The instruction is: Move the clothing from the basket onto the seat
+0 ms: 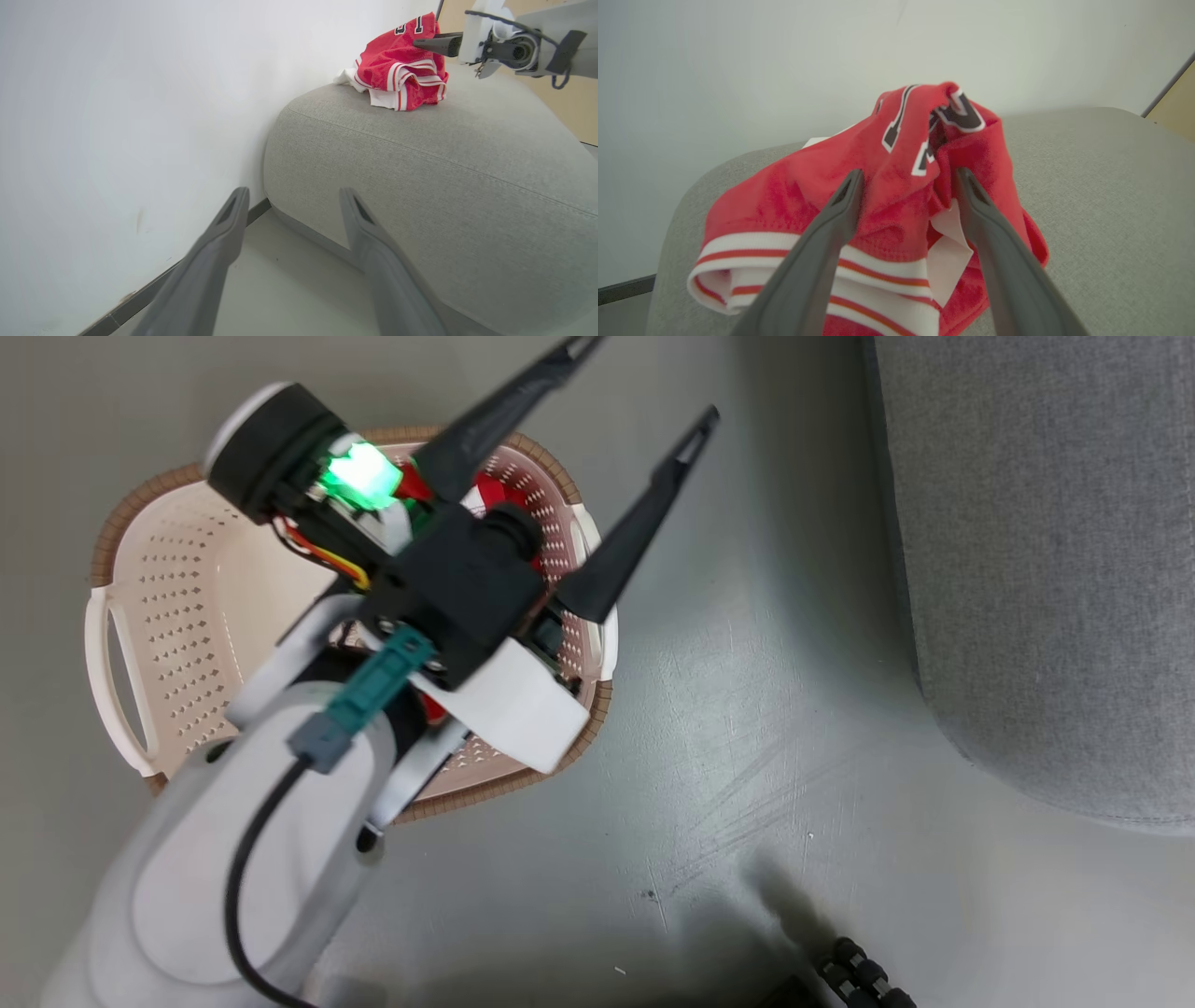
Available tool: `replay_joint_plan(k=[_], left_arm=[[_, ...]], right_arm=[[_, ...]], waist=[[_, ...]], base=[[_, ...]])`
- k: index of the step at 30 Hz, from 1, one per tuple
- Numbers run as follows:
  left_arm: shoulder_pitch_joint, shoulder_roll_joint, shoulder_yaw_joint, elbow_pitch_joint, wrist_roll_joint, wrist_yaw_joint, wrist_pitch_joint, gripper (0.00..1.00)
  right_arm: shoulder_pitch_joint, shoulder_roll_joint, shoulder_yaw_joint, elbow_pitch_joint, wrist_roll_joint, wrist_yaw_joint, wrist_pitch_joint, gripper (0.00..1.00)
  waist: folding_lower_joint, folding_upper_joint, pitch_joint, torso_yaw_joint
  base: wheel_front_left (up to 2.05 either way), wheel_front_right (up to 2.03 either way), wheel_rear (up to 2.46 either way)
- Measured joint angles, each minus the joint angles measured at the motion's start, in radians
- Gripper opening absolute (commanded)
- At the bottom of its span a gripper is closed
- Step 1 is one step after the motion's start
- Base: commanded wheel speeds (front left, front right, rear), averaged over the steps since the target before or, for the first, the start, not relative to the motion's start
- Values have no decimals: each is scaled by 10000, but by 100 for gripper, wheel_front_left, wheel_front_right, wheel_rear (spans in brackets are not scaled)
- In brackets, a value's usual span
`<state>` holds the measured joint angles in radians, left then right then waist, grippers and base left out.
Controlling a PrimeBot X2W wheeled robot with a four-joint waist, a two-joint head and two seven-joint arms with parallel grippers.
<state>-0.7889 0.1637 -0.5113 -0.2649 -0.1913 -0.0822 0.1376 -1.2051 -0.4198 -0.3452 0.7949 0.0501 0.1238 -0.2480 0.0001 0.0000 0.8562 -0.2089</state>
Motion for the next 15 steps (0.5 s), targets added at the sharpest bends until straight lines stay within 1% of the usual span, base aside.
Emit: replay_joint_plan(k=[1, 2, 3, 6, 8, 12, 15], left_arm=[[1, 12, 84, 19, 0, 4, -58, 100], [1, 12, 84, 19, 0, 4, -58, 100], [4, 38, 245, 40, 0, 56, -211, 100], [24, 75, 543, 56, 0, 226, -445, 100], [45, 92, 642, 56, 0, 288, -529, 100], [383, 203, 1032, 115, -6, 541, -848, 100], [651, 236, 1279, 194, -44, 723, -1120, 100]], right_arm=[[102, 134, 4, -134, -15, 0, -2, 100], [102, 134, 4, -134, -15, 0, -2, 100], [214, 397, 56, -372, -96, 0, -21, 100], [430, 717, 194, -802, -100, 0, -44, 100], [530, 809, 226, -1007, -100, 0, -44, 100], [802, 1154, 422, -1693, -98, 0, -77, 100], [1058, 1501, 775, -2011, -98, 0, -84, 100]], waist=[[0, 0, -38, 3], [0, 0, -38, 3], [0, 0, -119, 13], [0, 0, -263, 42], [0, 0, -318, 56], [0, 0, -549, 119], [0, 0, -746, 180]], base=[[0, 0, 0], [0, 0, 0], [0, 0, 0], [0, 0, 0], [0, 0, 0], [0, 0, 0], [0, 0, 0]])
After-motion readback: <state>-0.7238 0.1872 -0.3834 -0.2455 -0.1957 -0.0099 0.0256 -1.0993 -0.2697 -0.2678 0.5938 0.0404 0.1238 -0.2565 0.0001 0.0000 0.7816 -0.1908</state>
